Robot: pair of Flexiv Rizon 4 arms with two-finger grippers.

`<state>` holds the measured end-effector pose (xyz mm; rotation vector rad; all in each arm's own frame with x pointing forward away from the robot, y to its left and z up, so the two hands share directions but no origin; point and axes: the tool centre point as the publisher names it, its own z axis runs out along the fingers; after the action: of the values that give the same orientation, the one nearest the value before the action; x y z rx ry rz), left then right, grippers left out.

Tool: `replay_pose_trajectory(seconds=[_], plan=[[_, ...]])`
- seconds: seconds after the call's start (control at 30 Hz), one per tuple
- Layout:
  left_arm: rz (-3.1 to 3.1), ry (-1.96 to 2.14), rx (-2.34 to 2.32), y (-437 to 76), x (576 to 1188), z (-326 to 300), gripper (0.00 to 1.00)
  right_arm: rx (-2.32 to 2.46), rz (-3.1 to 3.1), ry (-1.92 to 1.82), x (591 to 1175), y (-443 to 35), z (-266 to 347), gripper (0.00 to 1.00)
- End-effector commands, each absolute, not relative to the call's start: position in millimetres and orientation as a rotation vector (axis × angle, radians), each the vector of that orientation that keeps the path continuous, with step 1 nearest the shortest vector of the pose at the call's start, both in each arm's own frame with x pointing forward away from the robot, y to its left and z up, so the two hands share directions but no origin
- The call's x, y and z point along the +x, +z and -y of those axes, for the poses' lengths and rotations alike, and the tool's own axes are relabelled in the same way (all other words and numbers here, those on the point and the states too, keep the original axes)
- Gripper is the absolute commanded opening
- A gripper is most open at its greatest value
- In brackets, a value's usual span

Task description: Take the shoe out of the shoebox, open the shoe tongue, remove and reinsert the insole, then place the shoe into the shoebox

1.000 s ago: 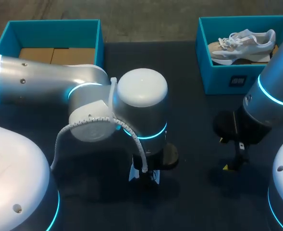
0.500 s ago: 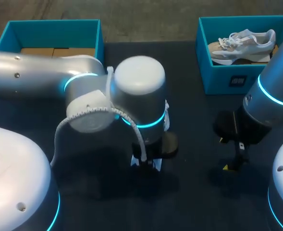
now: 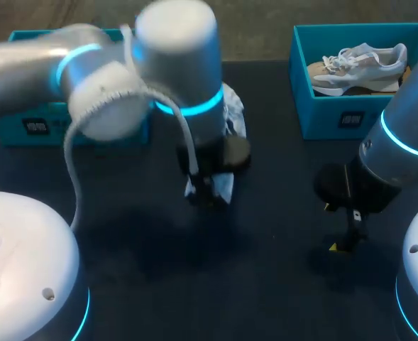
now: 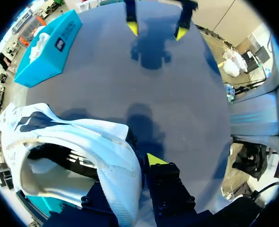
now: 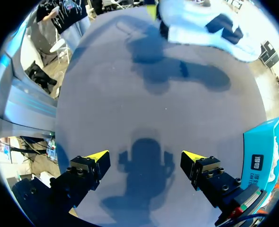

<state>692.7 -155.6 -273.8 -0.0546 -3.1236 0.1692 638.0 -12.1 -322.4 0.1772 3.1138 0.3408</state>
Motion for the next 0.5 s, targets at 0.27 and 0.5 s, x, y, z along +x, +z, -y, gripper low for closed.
replay_pose_trajectory(seconds=[0.27,0.5], plan=[[3.067,0.192,-0.074,-144,740,100,0.00,0.178,-3.110,0.342,636,-323,12,1.00],[3.088,0.115,-0.023,-107,768,80,0.00,0.178,-3.110,0.342,636,-323,12,1.00]])
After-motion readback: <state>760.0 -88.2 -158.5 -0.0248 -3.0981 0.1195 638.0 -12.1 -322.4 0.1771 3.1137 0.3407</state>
